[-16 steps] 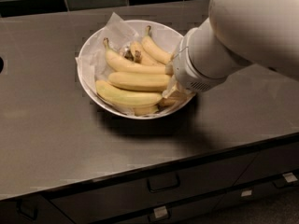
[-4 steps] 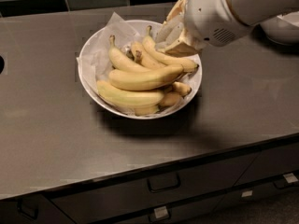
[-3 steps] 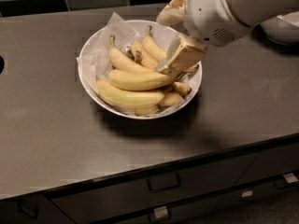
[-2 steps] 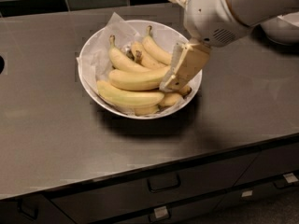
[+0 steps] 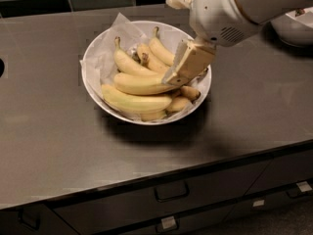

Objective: Pick banana from white bowl

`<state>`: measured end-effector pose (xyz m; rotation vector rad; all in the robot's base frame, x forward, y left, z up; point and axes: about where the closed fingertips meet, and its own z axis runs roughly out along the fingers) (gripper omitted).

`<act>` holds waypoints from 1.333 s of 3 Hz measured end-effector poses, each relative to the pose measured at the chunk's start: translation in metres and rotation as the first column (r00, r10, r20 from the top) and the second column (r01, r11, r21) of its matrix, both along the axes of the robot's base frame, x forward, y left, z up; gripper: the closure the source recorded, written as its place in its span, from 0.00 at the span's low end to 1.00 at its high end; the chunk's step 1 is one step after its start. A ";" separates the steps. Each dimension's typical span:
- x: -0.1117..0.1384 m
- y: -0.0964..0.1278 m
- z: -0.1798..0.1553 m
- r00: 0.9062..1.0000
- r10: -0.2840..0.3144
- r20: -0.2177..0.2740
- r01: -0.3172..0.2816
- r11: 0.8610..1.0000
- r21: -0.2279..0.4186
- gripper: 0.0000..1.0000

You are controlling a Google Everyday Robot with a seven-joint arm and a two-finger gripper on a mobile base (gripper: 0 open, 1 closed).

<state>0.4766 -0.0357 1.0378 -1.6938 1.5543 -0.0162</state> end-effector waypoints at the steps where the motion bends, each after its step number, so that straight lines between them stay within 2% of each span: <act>1: -0.001 -0.001 -0.005 1.000 -0.004 -0.023 0.003 1.000 -0.020 0.46; 2: -0.008 -0.008 -0.011 0.998 -0.024 -0.060 0.021 0.999 -0.048 0.69; 3: -0.022 -0.018 -0.016 0.993 -0.054 -0.105 0.046 0.996 -0.075 0.71; 4: -0.030 -0.022 -0.022 0.987 -0.059 -0.149 0.046 0.995 -0.092 0.53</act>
Offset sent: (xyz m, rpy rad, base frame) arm -0.0107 -0.0214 -0.0311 -0.0773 0.1368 -0.0509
